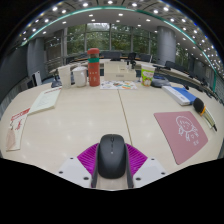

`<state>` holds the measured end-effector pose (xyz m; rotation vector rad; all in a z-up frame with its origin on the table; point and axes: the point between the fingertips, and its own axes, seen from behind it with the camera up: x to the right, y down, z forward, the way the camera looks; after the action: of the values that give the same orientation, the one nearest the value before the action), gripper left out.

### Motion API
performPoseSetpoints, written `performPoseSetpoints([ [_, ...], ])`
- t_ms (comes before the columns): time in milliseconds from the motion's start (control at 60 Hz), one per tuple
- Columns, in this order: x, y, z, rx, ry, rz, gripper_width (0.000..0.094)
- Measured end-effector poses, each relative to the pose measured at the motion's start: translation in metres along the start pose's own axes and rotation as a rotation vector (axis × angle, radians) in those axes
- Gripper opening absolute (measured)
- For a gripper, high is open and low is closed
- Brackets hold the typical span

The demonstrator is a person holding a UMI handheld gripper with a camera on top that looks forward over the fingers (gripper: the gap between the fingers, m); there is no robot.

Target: Arrange mouse

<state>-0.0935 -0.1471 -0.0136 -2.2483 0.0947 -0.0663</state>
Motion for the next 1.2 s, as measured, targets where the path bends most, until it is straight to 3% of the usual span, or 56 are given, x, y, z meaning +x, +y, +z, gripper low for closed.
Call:
performPoseSetpoints([
  [267, -0.006, -0.023, -0.034, 0.033, -0.06, -0.034, 0.0345],
  [467, 0.015, -0.122, -0.123, 0.229, -0.1, -0.037, 0.0346],
  [667, 0.107, -0.192, -0.18, 0.362, -0.037, -0.054, 0.0343],
  [850, 0.2, -0.185, -0.139, 0.309, 0.044, -0.047, 0.0342],
  [1200, 0.29, -0.059, 0.024, 0.039, 0.016, 0.006, 0.0343],
])
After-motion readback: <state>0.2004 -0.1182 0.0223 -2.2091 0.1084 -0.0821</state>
